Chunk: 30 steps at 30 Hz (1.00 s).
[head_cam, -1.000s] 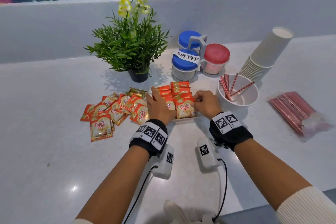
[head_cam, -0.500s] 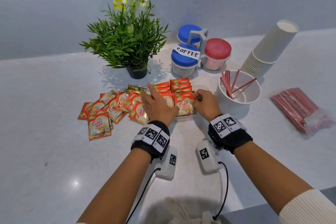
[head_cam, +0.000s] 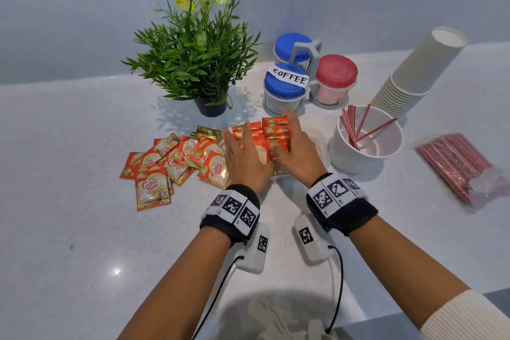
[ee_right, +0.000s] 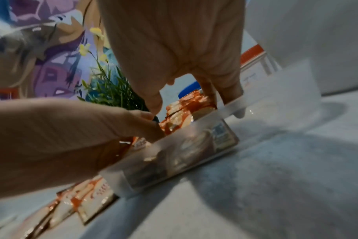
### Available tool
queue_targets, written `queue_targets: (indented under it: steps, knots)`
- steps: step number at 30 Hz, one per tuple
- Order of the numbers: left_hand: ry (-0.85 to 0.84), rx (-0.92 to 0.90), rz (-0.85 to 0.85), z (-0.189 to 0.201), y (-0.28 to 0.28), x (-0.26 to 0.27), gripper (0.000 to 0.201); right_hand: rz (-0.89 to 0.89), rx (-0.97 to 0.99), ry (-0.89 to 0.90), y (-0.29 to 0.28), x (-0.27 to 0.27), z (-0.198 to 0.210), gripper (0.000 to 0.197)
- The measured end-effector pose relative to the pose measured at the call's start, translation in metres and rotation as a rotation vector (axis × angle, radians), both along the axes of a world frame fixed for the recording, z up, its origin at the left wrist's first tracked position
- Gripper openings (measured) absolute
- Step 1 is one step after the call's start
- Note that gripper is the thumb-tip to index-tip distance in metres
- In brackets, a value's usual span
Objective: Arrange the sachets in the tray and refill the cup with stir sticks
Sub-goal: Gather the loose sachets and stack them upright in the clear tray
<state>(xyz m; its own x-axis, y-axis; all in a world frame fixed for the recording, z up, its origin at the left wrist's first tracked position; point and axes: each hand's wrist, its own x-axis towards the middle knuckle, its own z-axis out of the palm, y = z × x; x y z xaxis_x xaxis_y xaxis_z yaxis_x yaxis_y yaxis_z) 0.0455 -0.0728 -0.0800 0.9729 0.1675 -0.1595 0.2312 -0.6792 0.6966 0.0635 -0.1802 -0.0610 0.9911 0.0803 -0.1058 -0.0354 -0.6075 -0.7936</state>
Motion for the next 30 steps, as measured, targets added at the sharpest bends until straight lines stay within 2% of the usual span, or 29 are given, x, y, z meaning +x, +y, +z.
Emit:
queue_targets:
  steps: [4, 6, 12, 15, 22, 30]
  knots:
    - [0.009, 0.038, -0.035, -0.001, 0.002, 0.0, 0.092, 0.077, -0.248, 0.055, -0.002, 0.003, -0.013, 0.063]
    - [0.024, 0.03, -0.041, 0.0, 0.004, 0.001, 0.086, 0.099, -0.304, 0.065, -0.005, 0.001, -0.018, 0.061]
    - [0.001, -0.027, -0.022, -0.001, 0.008, 0.002, 0.083, 0.04, -0.189, -0.004, -0.003, 0.002, -0.013, 0.061]
    - [0.002, 0.006, -0.069, -0.001, 0.009, 0.004, 0.086, 0.04, -0.219, -0.048, -0.002, 0.006, -0.011, 0.056]
    - [0.054, 0.003, -0.129, 0.0, 0.018, 0.003, 0.075, 0.055, -0.339, 0.03, -0.003, 0.014, -0.016, 0.044]
    - [0.02, -0.218, -0.046, -0.006, 0.029, -0.01, 0.08, 0.028, -0.093, 0.092, 0.0, 0.006, -0.013, 0.05]
